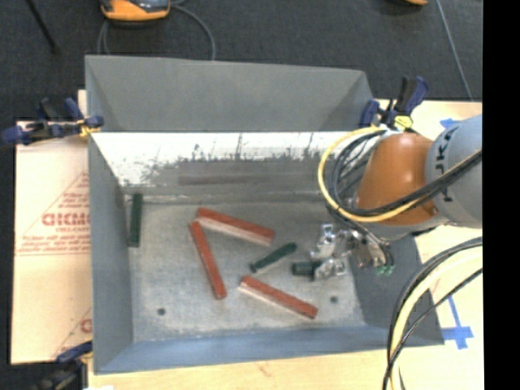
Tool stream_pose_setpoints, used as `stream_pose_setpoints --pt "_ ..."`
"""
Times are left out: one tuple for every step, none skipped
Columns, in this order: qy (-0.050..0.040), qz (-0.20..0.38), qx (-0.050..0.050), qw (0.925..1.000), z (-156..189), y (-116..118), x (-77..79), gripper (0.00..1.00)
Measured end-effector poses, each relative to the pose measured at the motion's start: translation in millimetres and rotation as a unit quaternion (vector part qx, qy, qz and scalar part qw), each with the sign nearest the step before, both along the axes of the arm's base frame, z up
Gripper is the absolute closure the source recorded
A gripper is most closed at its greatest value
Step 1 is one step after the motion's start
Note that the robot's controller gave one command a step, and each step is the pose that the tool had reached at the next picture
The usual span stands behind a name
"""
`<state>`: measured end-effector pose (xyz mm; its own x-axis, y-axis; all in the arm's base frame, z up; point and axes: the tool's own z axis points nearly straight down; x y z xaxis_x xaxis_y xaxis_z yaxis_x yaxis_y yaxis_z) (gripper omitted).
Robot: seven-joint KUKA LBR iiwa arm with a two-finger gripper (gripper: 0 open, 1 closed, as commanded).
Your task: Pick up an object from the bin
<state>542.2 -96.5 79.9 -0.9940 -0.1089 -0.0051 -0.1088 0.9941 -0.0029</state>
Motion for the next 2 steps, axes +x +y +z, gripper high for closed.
stream_pose_setpoints --pt "0.0 0.001 0.0 1.0 0 0 0.0 1.0" --pt "0.0004 0.054 0.0 0.9985 122 -11 4.0 1.0"
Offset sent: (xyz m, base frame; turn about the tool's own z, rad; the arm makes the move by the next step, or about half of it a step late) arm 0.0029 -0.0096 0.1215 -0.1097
